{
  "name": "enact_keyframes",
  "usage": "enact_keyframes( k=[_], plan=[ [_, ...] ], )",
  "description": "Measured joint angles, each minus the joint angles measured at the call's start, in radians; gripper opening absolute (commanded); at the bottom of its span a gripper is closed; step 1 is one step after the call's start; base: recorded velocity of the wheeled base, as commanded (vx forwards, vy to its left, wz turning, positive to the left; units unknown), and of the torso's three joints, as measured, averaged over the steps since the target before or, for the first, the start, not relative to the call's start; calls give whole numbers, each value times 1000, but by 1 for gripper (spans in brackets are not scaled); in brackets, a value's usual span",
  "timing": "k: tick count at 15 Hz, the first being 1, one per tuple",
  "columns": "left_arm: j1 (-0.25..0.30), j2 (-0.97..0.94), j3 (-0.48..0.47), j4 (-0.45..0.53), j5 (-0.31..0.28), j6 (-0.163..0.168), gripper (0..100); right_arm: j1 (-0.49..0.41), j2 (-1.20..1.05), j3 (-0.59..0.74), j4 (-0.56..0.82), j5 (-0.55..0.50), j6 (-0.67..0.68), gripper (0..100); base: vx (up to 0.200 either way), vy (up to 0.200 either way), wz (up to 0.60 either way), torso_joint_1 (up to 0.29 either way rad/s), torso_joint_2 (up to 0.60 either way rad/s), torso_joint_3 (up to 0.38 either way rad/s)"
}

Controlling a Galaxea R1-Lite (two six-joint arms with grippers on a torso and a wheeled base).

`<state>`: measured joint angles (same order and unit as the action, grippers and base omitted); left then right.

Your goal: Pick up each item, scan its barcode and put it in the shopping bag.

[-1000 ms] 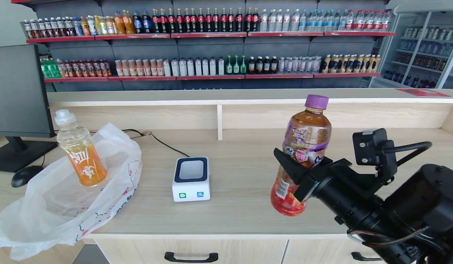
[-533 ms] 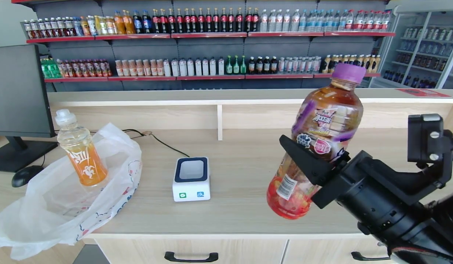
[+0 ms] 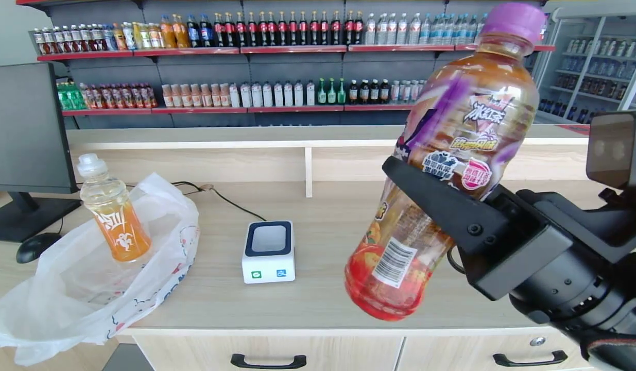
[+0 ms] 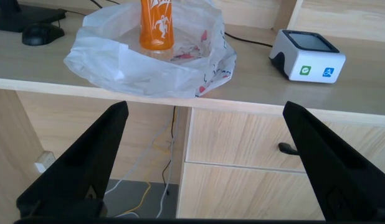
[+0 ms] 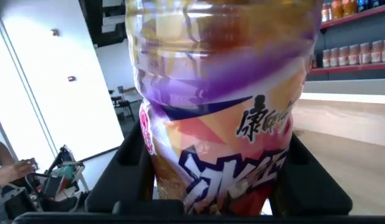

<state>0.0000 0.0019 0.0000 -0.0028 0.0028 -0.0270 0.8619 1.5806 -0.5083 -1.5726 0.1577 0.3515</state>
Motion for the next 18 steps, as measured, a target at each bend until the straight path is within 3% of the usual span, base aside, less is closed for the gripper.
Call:
enact_keyframes(
  k=[6,9,18],
  plan=[
    [0,0,0,0,0,0,100,-11,50,-83,3,197,89,0,0,0,0,0,0,0],
    [0,0,0,0,0,0,100,-31,59,-112,2,200,98,0,0,0,0,0,0,0],
    [0,0,0,0,-1,0,100,43,94,-180,2,199,64,0,0,0,0,0,0,0]
  ],
)
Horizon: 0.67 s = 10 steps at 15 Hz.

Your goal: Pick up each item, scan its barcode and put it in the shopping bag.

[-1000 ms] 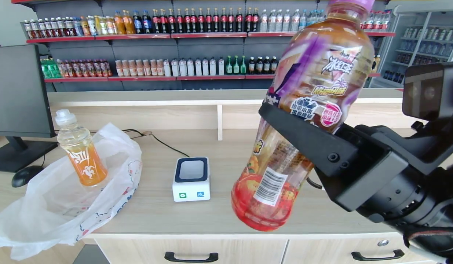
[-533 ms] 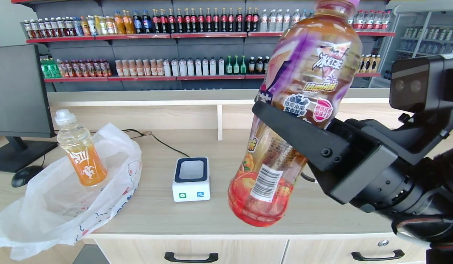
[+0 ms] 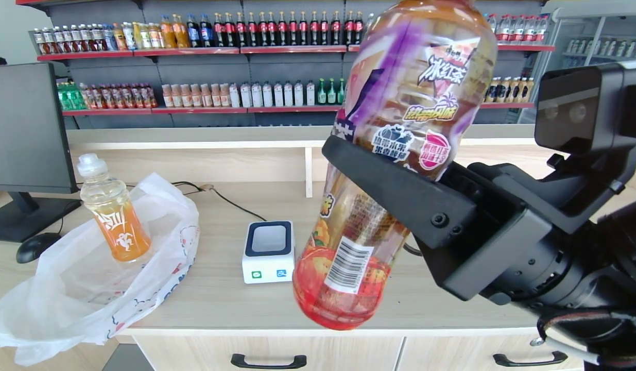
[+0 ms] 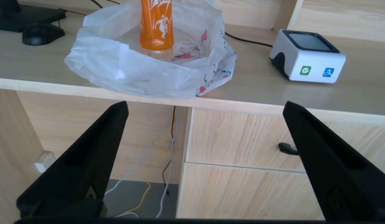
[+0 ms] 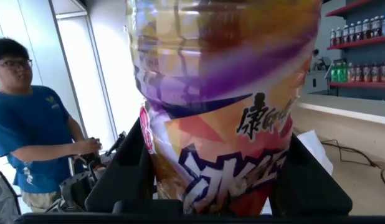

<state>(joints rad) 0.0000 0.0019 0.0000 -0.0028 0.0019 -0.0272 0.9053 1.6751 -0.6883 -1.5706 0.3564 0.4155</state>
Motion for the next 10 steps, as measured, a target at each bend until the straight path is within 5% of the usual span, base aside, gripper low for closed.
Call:
enact_keyframes(
  k=[6,10],
  plan=[
    [0,0,0,0,0,0,100,-20,23,-7,1,-5,-2,0,0,0,0,0,0,0],
    [0,0,0,0,0,0,100,-185,18,65,1,-6,-86,0,0,0,0,0,0,0]
  ],
)
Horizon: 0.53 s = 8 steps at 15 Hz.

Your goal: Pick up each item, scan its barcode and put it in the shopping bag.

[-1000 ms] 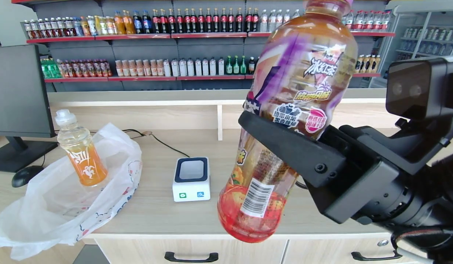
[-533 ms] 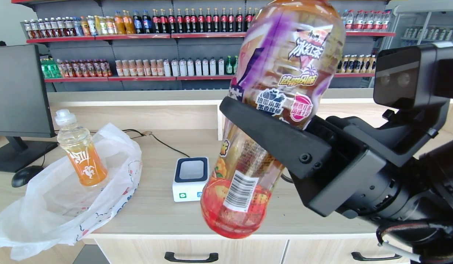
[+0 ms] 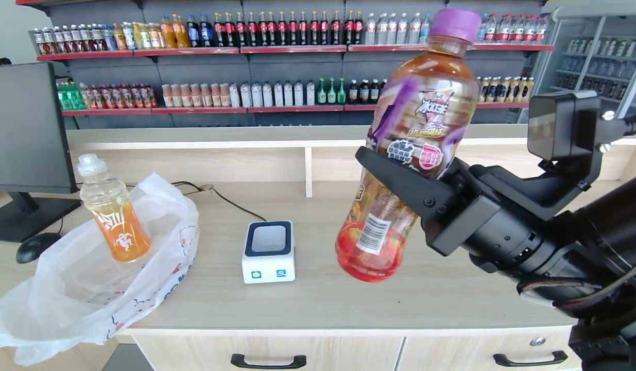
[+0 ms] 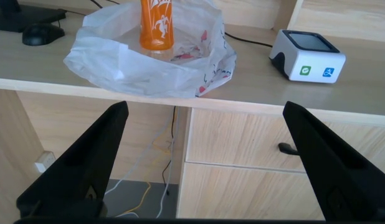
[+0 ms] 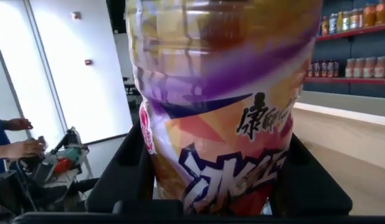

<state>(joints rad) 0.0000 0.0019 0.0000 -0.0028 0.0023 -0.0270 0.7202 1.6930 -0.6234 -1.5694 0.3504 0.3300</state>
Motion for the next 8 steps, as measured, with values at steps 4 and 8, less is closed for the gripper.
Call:
enact_keyframes(
  k=[4,8],
  plan=[
    [0,0,0,0,0,0,100,-242,24,103,1,-3,-176,0,0,0,0,0,0,0],
    [0,0,0,0,0,0,100,-434,55,144,1,-3,-325,0,0,0,0,0,0,0]
  ],
)
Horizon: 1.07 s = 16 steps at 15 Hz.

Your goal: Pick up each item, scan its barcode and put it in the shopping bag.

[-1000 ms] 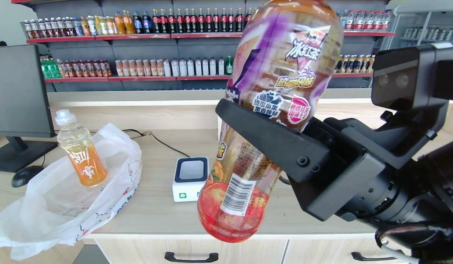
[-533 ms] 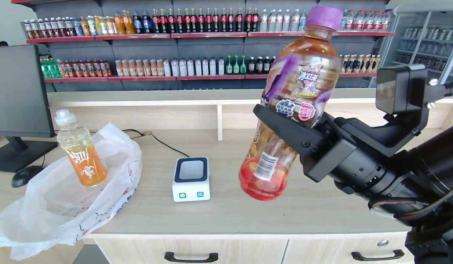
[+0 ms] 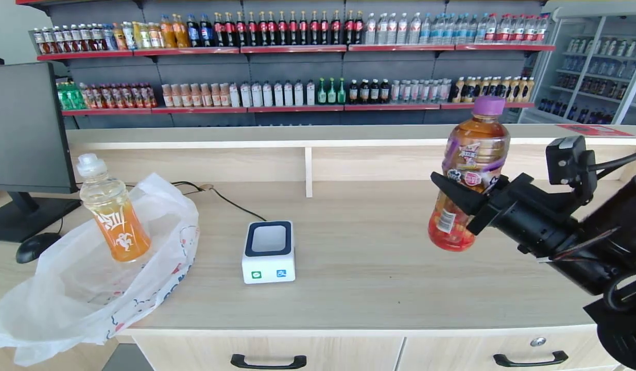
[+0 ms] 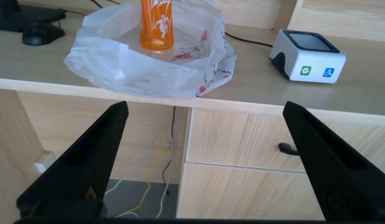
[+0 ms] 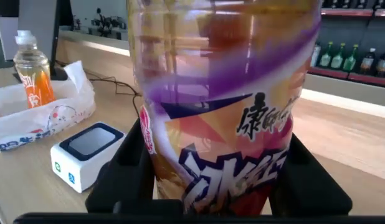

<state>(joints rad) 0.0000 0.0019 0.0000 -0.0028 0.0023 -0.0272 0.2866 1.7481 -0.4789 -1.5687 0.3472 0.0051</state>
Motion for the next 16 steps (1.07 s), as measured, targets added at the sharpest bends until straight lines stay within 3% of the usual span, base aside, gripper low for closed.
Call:
enact_keyframes(
  k=[5,7,13,16],
  plan=[
    [-1,0,0,1,-1,6,100,-154,-21,79,-2,-25,-53,0,0,0,0,0,0,0],
    [-2,0,0,1,-1,6,100,-174,-46,123,0,-25,-56,0,0,0,0,0,0,0],
    [0,0,0,1,-1,2,100,-207,-40,49,-1,-73,-100,0,0,0,0,0,0,0],
    [-1,0,0,2,-1,3,100,-209,-32,49,-1,-71,-99,0,-200,0,0,10,4,2]
  ],
)
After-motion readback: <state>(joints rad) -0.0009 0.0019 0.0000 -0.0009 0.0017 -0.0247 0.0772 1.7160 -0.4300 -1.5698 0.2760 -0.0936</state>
